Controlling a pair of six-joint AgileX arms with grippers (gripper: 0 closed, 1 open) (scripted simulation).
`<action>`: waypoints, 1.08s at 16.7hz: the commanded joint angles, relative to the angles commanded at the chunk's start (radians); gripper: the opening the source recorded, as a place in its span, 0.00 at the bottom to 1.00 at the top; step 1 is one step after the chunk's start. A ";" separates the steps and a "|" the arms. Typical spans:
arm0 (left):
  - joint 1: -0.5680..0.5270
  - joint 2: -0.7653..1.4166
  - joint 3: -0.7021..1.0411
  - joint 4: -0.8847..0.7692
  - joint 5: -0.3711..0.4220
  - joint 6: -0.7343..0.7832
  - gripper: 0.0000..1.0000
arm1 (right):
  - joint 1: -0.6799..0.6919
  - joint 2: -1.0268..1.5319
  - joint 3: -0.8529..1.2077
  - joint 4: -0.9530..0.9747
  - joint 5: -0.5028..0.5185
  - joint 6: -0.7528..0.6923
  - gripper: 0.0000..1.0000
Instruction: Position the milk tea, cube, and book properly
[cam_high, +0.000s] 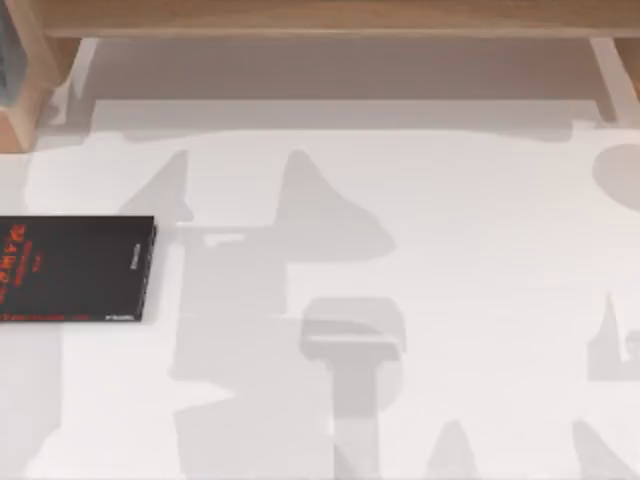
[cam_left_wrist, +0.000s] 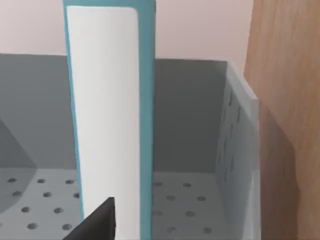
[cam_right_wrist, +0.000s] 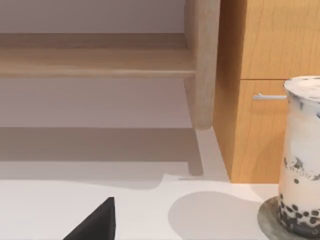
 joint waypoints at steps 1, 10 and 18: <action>0.013 0.081 0.056 0.024 0.015 0.000 1.00 | 0.000 0.000 0.000 0.000 0.000 0.000 1.00; 0.069 0.373 0.275 0.128 0.076 -0.002 1.00 | 0.000 0.000 0.000 0.000 0.000 0.000 1.00; 0.057 0.420 0.343 0.107 0.064 -0.002 1.00 | 0.000 0.000 0.000 0.000 0.000 0.000 1.00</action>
